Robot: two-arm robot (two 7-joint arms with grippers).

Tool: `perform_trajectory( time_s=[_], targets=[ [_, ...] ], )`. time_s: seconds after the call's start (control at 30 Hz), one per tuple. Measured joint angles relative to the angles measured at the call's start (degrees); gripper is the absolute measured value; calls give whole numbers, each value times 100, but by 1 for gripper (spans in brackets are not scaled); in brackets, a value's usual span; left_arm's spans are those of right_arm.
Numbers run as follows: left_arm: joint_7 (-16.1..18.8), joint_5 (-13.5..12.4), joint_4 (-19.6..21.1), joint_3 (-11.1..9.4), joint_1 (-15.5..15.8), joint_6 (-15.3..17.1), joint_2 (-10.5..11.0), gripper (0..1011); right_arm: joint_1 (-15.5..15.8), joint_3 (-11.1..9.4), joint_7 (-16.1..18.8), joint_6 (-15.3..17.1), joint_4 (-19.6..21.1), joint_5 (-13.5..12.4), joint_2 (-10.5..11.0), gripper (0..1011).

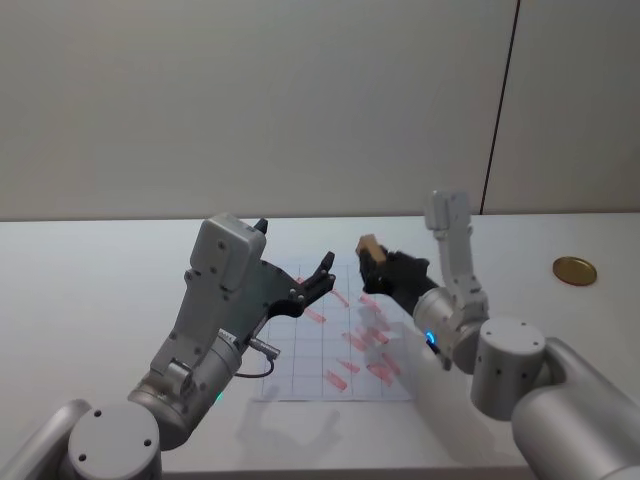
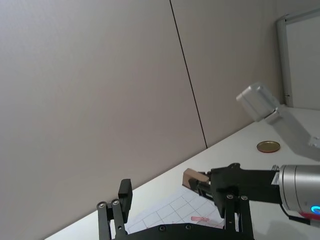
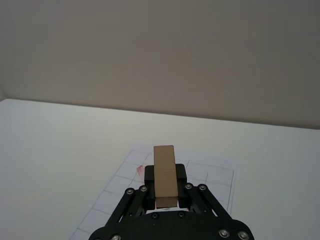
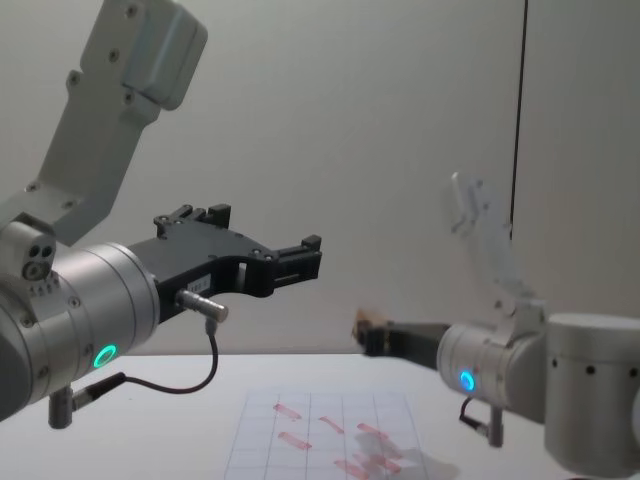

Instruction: Use the one hand to pick up the stamp and affix it onto the A4 paper.

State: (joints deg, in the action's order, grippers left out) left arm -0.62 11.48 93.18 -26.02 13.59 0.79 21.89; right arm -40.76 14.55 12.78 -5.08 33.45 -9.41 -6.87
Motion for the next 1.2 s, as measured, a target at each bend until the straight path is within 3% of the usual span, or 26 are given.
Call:
perform_trajectory(
  time_s=[0.23, 0.53, 1.2],
  targets=[
    [0, 0, 0, 0, 0, 0, 0, 993, 304, -94, -238, 321, 783, -11, 109, 221],
    [0, 0, 0, 0, 0, 0, 0, 993, 761, -291, -501, 920, 1806, 155, 354, 221],
    [0, 0, 0, 0, 0, 0, 0, 993, 1899, -712, -348, 1816, 3373, 371, 955, 221]
  ],
)
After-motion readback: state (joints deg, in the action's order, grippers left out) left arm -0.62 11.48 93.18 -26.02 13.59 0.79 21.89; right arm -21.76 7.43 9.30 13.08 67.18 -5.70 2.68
